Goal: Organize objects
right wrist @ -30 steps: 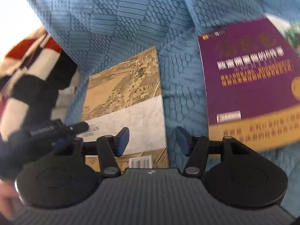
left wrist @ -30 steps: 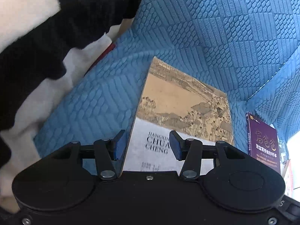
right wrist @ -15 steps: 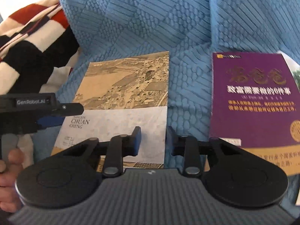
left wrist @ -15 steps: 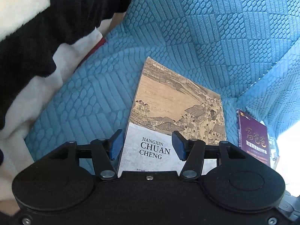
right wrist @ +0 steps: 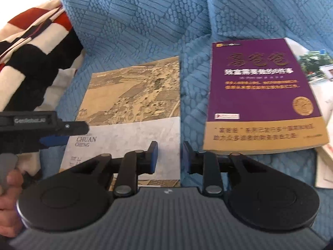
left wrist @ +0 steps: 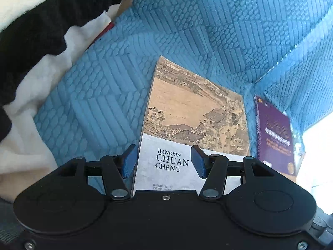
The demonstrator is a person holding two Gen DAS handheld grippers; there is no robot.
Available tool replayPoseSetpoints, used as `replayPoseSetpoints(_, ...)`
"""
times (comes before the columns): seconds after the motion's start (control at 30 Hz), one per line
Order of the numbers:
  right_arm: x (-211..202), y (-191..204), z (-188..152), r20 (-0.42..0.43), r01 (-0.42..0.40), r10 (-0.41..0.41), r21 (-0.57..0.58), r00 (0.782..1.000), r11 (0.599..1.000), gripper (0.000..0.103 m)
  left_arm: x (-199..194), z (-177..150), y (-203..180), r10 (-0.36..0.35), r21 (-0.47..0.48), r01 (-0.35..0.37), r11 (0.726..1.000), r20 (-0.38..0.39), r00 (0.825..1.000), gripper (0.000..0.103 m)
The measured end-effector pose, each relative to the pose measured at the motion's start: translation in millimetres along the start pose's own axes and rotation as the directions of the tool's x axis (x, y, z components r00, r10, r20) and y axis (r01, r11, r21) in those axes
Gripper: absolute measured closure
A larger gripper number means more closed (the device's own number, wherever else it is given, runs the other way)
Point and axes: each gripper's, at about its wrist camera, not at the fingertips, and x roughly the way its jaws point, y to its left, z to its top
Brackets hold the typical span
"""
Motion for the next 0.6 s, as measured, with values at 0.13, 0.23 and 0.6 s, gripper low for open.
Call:
replayPoseSetpoints(0.13,-21.1,-6.0,9.4,0.038,-0.012,0.01,0.043,0.999,0.999,0.074,-20.0,-5.4,-4.6,-0.029,-0.009,0.029,1.0,0.014,0.999,0.051)
replayPoseSetpoints(0.23,-42.7,-10.6,14.0,0.062,-0.02,0.016,0.068,0.998,0.997,0.074,-41.1,-12.4,-18.7,-0.035,0.029,0.035,0.999,0.027,0.999,0.051)
replayPoseSetpoints(0.6,-152.7,-12.7,7.5,0.182,-0.07,0.052,0.095,0.982,0.993,0.073,-127.7,-38.0,-84.0,-0.141,0.139,0.129,0.982,0.084,0.986,0.049)
